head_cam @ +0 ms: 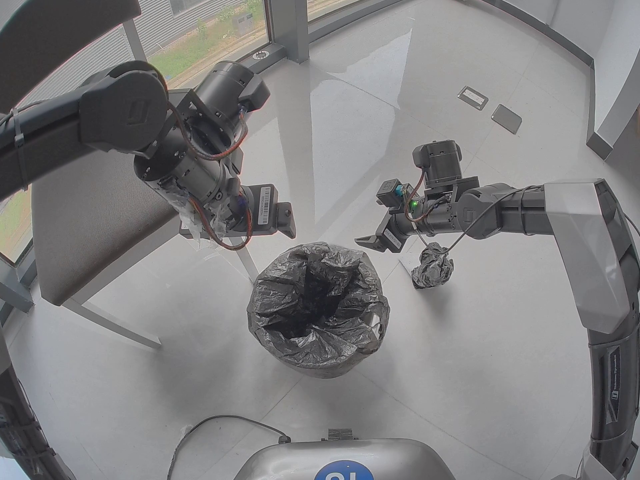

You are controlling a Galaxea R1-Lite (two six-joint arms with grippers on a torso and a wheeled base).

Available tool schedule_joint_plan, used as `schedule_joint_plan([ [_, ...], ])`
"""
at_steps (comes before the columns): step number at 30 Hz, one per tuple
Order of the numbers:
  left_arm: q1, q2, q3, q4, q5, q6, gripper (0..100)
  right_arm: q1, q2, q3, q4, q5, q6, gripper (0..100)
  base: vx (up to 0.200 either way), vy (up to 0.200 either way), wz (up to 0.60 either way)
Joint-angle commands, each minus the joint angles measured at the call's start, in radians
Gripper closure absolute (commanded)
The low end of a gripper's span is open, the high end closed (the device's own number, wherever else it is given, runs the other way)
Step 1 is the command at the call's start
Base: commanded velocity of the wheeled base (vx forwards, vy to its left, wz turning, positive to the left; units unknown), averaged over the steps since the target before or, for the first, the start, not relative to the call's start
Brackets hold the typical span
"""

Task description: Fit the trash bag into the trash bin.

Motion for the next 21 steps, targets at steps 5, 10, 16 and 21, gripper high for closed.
schedule_joint_plan([
  [5, -0.001, -0.003, 0.0, 0.003, 0.0, 0.0, 0, -0.001, -0.004, 0.013, 0.002, 0.0, 0.001, 0, 0.0, 0.0, 0.0],
  [10, -0.017, -0.006, 0.0, 0.0, 0.0, 0.001, 0, -0.013, -0.053, 0.115, 0.011, -0.002, 0.016, 0, 0.0, 0.0, 0.0],
  [16, -0.028, -0.006, 0.0, 0.0, 0.0, 0.015, 0, -0.064, -0.118, 0.26, 0.013, 0.0, 0.13, 0, 0.0, 0.0, 0.0],
  [21, -0.045, -0.01, 0.038, -0.025, 0.017, 0.072, 0, -0.071, -0.199, 0.362, 0.048, 0.054, 0.331, 0, 0.0, 0.0, 0.0],
])
